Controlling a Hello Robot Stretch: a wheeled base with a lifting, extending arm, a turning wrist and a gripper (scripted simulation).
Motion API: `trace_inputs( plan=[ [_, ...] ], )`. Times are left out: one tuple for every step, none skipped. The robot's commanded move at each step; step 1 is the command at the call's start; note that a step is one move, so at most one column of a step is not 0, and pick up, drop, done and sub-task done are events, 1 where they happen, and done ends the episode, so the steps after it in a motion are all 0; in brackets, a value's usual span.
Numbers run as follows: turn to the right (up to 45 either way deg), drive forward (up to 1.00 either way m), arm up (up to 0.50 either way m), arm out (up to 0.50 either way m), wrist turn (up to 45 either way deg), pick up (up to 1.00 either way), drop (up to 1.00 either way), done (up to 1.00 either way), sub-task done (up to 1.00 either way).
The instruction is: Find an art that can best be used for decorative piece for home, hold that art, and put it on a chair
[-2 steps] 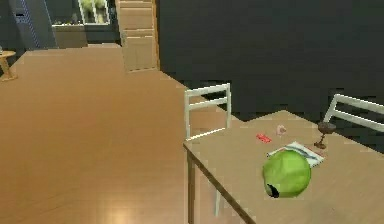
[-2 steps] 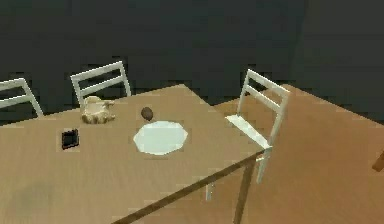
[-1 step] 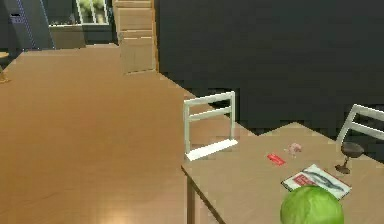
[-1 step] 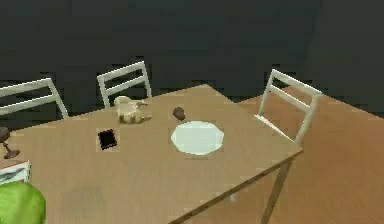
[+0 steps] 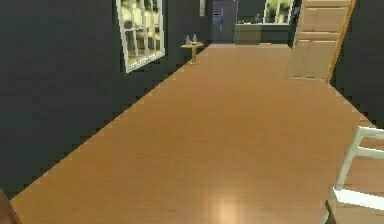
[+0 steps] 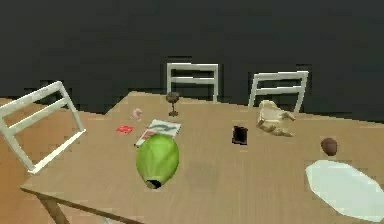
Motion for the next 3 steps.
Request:
trace_inputs(
  plan=[
    [-45.0,0.0,0.0,0.0,0.0,0.0,0.0,0.0,0.0],
    [-27.0,0.0,0.0,0.0,0.0,0.0,0.0,0.0,0.0],
    [0.0,0.2,0.0,0.0,0.0,0.0,0.0,0.0,0.0]
  ],
)
